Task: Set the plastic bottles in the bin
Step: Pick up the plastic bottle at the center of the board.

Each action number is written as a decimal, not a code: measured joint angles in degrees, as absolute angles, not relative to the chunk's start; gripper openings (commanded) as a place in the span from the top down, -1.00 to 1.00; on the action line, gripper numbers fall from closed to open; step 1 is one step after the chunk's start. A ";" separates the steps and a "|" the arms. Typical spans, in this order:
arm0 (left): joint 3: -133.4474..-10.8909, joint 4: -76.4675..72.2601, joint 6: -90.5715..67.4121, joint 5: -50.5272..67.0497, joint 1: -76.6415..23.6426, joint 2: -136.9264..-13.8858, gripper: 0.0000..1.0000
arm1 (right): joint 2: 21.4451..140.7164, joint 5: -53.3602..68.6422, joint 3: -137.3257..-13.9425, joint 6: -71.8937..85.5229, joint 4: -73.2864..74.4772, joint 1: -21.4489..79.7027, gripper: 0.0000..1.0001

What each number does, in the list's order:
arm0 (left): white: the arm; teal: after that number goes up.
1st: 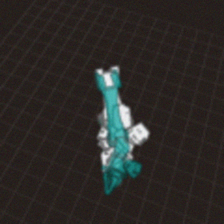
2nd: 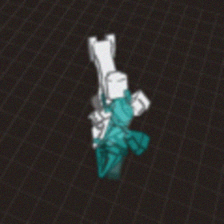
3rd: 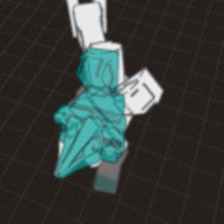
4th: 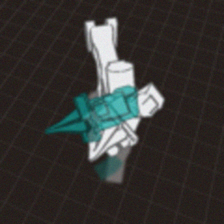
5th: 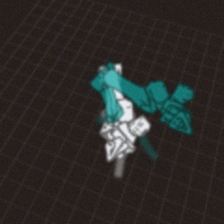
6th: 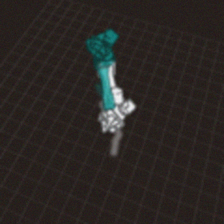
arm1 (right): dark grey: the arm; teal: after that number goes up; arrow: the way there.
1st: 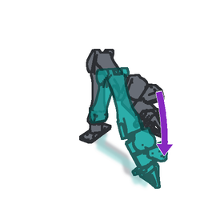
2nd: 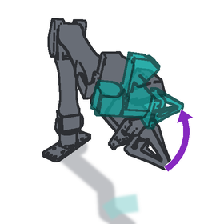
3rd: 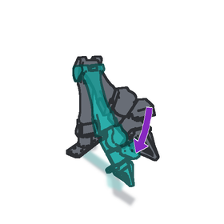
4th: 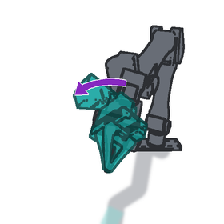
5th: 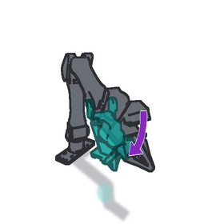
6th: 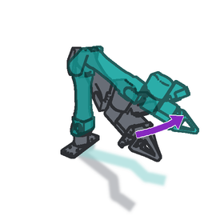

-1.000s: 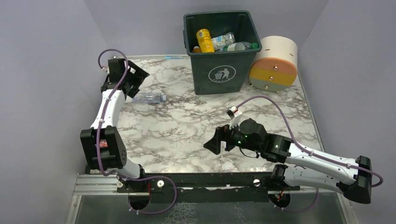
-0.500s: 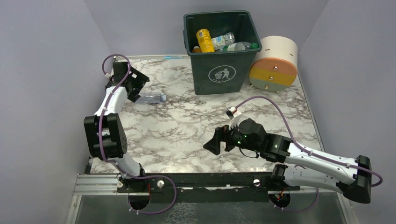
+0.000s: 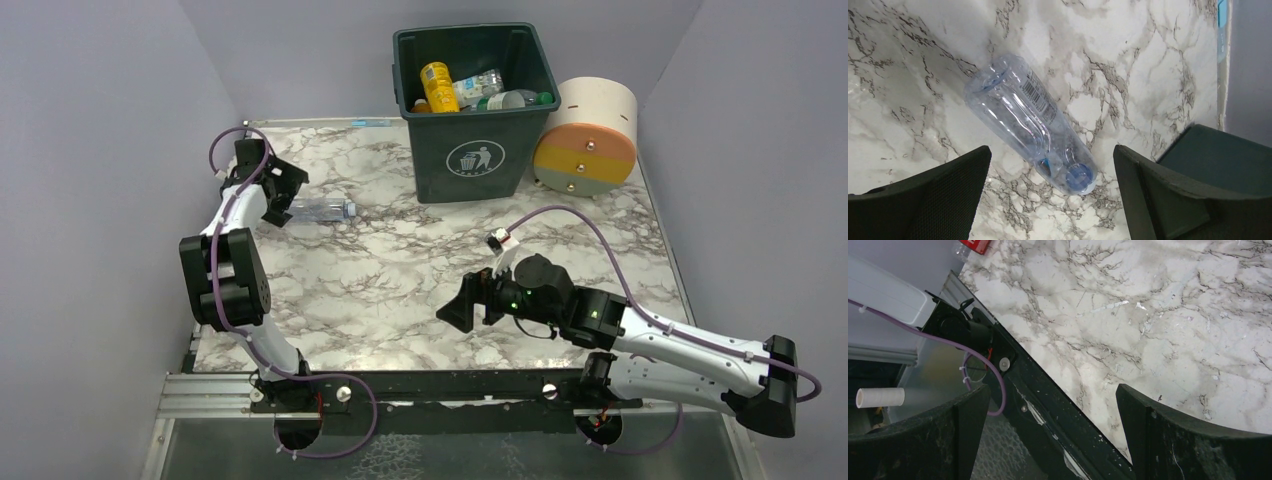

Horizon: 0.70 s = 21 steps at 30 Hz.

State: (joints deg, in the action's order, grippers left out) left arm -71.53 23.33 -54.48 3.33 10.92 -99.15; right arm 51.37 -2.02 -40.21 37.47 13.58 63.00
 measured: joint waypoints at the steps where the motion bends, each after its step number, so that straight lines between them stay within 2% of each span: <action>1: -71.53 23.35 -54.59 3.27 11.18 -99.37 -0.96 | 51.20 -2.02 -40.21 37.50 13.58 63.00 -0.99; 21: -69.41 23.53 -54.83 0.67 11.64 -101.91 -0.91 | 52.01 -1.91 -40.12 37.50 13.34 63.00 -0.99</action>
